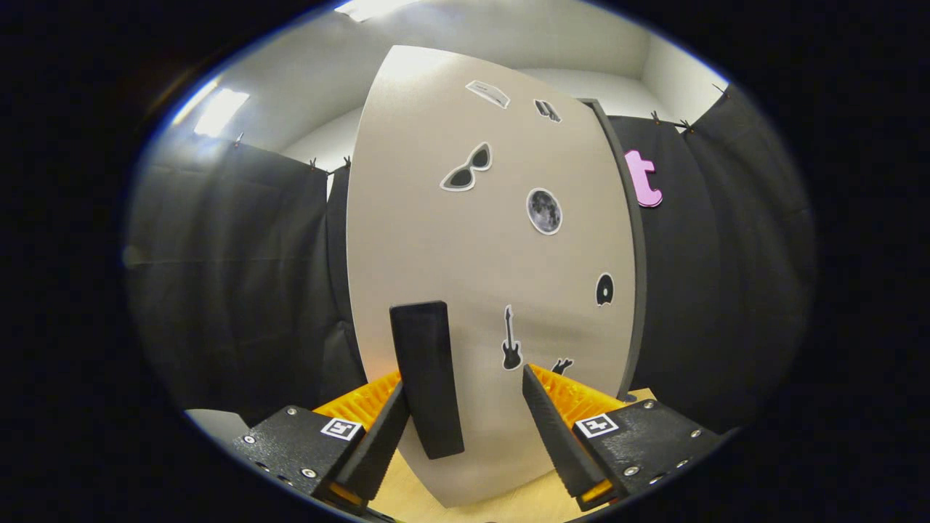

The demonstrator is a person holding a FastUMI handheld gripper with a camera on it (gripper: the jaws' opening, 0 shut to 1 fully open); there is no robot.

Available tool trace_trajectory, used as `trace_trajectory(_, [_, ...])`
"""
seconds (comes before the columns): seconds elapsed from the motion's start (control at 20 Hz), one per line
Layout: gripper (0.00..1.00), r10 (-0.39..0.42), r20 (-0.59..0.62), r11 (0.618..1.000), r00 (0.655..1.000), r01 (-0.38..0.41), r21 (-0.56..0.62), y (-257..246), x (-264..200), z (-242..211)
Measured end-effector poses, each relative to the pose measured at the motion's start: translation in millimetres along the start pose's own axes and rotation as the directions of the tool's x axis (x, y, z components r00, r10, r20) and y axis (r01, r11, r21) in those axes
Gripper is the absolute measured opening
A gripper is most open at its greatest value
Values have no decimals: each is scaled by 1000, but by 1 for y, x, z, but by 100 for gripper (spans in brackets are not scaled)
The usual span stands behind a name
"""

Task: Open the shoe cabinet door, grab the shoes and put them into the shoe cabinet, then close the shoe cabinet door.

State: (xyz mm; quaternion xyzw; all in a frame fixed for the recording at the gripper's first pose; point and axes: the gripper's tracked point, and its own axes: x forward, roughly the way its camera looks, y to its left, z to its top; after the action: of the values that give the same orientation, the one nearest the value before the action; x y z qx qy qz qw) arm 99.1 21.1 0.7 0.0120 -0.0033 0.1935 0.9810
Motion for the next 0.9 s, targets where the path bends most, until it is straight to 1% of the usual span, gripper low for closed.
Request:
trace_trajectory(0.1, [92,3,-3,1000,1000,-3,-22,9,16,-1])
trace_trajectory(0.4, [93,-8,-5,999,1000,8,-36,15,37,0])
trace_trajectory(0.7, [93,-30,-5,1000,1000,30,4,21,57,0])
trace_trajectory(0.9, [93,-56,5,998,998,56,-6,26,70,0])
